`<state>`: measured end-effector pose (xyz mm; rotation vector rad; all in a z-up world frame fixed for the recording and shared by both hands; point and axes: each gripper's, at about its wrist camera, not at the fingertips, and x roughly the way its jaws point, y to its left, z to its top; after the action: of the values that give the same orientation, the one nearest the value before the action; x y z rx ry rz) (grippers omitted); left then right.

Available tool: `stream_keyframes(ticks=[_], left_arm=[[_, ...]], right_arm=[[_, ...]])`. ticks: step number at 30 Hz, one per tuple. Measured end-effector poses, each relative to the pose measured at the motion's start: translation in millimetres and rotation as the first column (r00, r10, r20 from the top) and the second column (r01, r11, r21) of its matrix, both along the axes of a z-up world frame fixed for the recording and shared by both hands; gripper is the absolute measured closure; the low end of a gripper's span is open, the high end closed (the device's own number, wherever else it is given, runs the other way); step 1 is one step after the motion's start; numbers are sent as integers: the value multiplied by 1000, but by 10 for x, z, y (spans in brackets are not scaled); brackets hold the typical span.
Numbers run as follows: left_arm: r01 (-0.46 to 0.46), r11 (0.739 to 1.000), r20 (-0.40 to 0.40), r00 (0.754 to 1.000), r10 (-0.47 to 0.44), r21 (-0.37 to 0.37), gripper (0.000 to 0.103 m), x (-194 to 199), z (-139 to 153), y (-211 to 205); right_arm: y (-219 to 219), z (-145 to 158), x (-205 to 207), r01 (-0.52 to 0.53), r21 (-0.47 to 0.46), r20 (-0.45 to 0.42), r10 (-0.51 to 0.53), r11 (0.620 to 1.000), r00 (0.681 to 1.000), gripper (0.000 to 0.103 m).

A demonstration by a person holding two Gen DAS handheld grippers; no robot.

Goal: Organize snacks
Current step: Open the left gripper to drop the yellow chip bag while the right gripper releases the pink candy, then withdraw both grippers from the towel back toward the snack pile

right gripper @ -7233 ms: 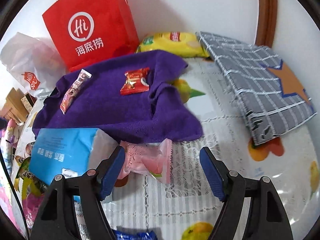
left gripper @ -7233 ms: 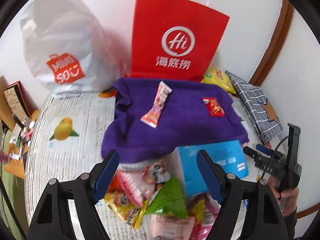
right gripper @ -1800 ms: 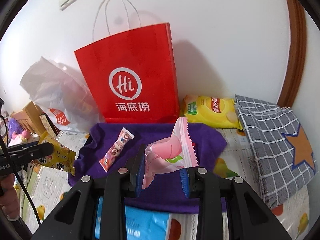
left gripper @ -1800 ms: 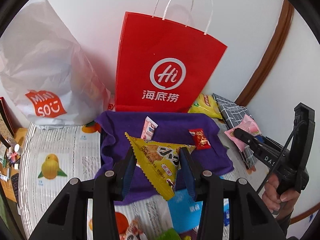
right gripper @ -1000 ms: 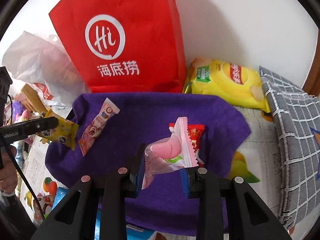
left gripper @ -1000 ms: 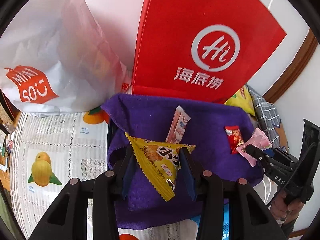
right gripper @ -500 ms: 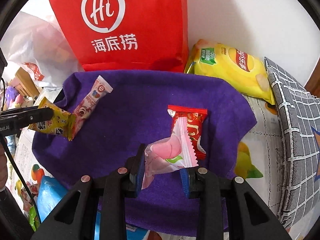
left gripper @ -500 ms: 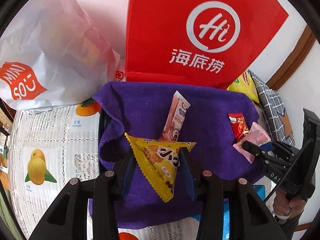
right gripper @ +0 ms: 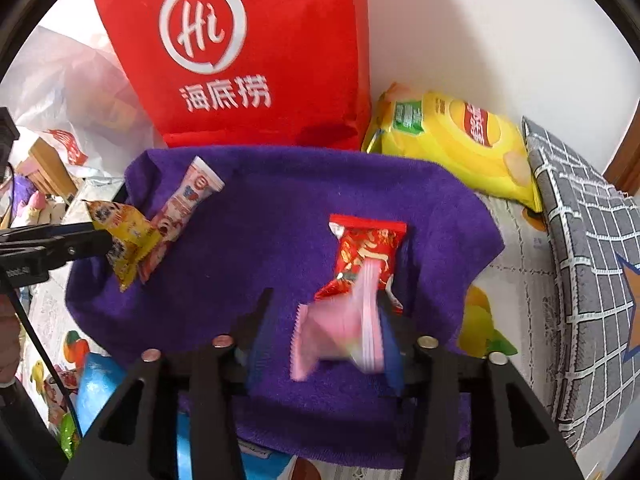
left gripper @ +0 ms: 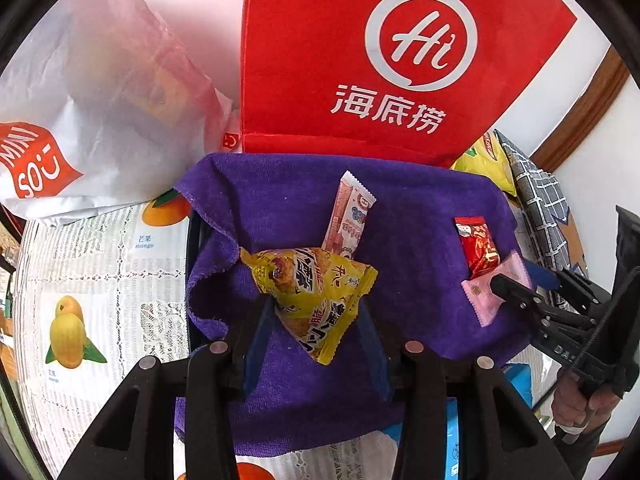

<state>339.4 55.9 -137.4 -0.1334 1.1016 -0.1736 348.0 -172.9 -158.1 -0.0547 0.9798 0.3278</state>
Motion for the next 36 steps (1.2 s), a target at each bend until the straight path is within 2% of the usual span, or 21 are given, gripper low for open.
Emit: stream_keyframes(ticks=[2, 8, 14, 20, 26, 29, 34, 36], left_arm=[[7, 1000, 8, 1000, -7, -6, 51, -10, 25, -17], [20, 1000, 63, 998, -20, 9, 38, -68, 144, -100], [15, 1000, 78, 997, -16, 12, 37, -90, 207, -134], [1, 1000, 111, 994, -2, 8, 35, -163, 351, -119], [5, 1000, 136, 991, -6, 9, 34, -254, 486, -175], [16, 1000, 157, 987, -18, 18, 33, -311, 552, -224], [35, 999, 189, 981, -37, 15, 33, -411, 674, -274], [39, 999, 199, 979, -42, 17, 33, -474, 741, -292]], right_arm=[[6, 69, -32, -14, 10, 22, 13, 1000, 1000, 42], [-28, 174, -74, -4, 35, 47, 2, 999, 999, 38], [-70, 271, -155, 29, 43, 86, -33, 999, 996, 38], [-85, 425, -257, 47, 88, 110, -57, 995, 992, 38], [-69, 604, -412, 96, 36, 173, -101, 995, 980, 38], [-135, 675, -526, 93, 56, 159, -101, 994, 982, 38], [-329, 753, -745, 179, 31, 175, -181, 983, 968, 34], [-460, 775, -866, 208, 47, 169, -213, 977, 962, 34]])
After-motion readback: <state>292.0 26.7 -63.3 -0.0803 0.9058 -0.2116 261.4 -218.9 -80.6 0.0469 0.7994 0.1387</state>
